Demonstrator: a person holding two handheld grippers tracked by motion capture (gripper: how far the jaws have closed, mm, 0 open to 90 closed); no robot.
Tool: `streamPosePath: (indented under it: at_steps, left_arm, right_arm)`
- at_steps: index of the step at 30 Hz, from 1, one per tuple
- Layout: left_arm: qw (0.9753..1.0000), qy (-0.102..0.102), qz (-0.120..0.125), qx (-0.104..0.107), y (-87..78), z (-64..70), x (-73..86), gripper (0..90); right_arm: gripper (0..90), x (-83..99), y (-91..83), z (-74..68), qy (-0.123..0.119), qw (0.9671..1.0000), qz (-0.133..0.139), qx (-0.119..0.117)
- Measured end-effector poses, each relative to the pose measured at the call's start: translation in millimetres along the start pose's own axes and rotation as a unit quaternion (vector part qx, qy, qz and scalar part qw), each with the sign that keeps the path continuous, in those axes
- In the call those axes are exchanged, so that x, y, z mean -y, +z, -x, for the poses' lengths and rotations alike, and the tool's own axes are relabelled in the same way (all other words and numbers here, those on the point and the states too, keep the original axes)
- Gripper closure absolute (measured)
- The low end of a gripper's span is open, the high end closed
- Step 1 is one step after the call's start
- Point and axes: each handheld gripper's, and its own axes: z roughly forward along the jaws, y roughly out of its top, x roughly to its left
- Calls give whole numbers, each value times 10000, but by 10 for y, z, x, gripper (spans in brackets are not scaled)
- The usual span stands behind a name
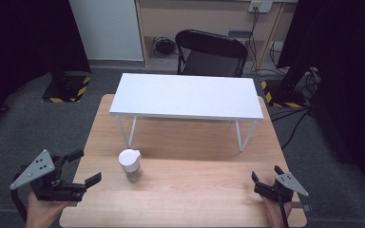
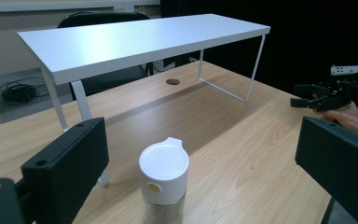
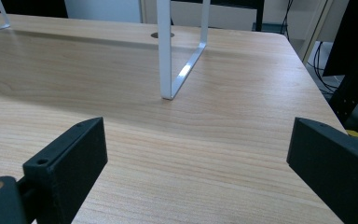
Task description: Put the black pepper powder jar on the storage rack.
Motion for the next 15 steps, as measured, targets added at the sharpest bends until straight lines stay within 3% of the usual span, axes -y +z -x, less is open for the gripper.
streamPosePath:
  at_steps: [15]
  left_arm:
    - [9997, 12, -213, -75, 44, 24, -32, 19]
  right_arm:
    - [51, -10, 12, 7, -47, 10000, -27, -51]
